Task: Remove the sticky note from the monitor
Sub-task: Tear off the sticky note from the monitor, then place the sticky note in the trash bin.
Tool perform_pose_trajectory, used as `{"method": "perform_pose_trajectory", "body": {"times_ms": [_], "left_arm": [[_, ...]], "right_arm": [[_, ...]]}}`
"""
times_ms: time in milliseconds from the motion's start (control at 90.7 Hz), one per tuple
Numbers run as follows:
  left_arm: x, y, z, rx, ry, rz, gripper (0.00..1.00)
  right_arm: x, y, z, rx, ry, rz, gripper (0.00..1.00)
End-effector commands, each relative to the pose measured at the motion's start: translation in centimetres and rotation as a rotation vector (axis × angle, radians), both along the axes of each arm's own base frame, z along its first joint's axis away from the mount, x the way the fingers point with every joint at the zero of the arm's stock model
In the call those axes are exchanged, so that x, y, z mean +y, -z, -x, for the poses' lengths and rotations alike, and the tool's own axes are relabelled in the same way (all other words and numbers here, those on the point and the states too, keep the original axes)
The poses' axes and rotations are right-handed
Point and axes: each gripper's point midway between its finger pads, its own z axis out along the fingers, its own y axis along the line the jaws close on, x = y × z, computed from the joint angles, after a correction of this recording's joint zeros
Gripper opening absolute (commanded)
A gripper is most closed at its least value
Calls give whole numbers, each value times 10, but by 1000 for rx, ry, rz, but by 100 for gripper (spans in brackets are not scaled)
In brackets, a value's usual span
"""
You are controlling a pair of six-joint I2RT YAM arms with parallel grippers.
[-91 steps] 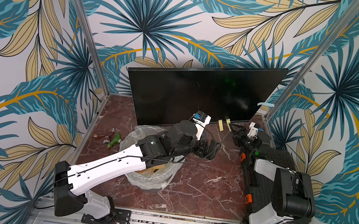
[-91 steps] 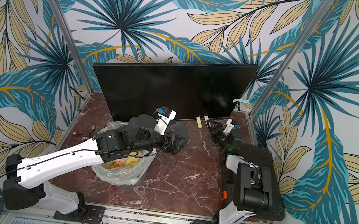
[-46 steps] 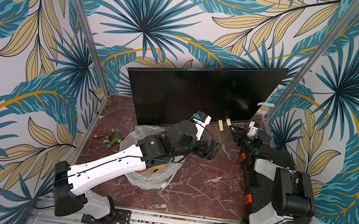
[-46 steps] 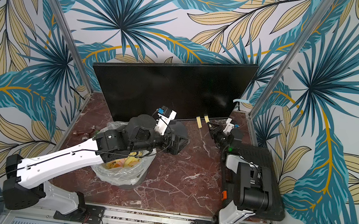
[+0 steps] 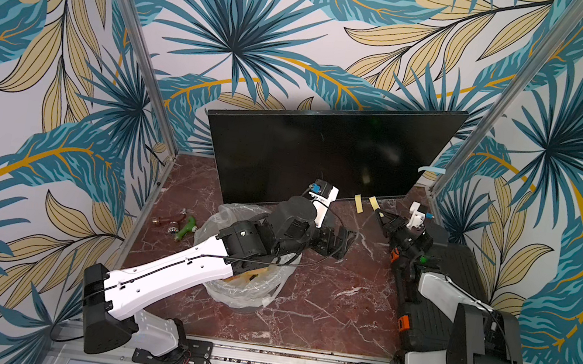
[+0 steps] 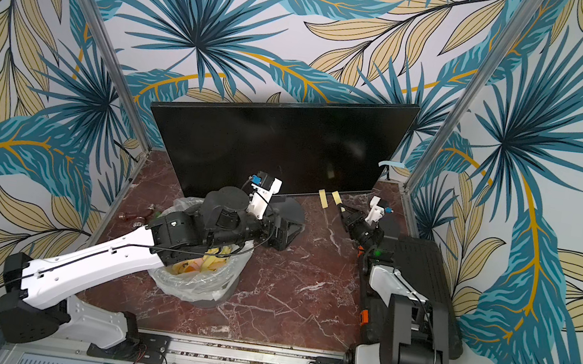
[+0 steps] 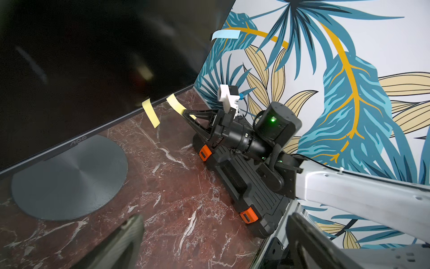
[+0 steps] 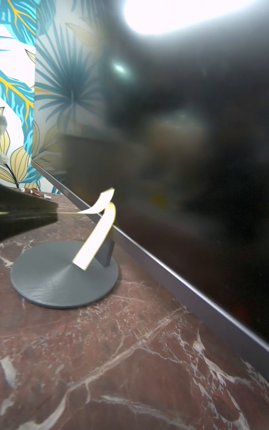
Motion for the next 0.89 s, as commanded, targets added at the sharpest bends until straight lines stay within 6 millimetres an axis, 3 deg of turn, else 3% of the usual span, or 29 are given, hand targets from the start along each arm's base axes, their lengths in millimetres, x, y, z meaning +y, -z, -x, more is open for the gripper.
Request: {"method": "perform_pose_trajectory", "body": {"times_ms": [0, 353, 705, 882], "left_arm": [[17, -15, 6, -35, -26, 30, 100], [84, -25, 3, -58, -210, 65, 100], [157, -42, 6, -67, -371, 147, 100], [187, -49, 7, -79, -439, 155, 100]], "right_arm": [[7, 0, 23, 13, -27, 37, 0], [64, -51, 85, -35, -174, 128, 0], [157, -97, 127, -118, -393, 228, 0], [213, -107, 142, -149, -524, 297, 0]]}}
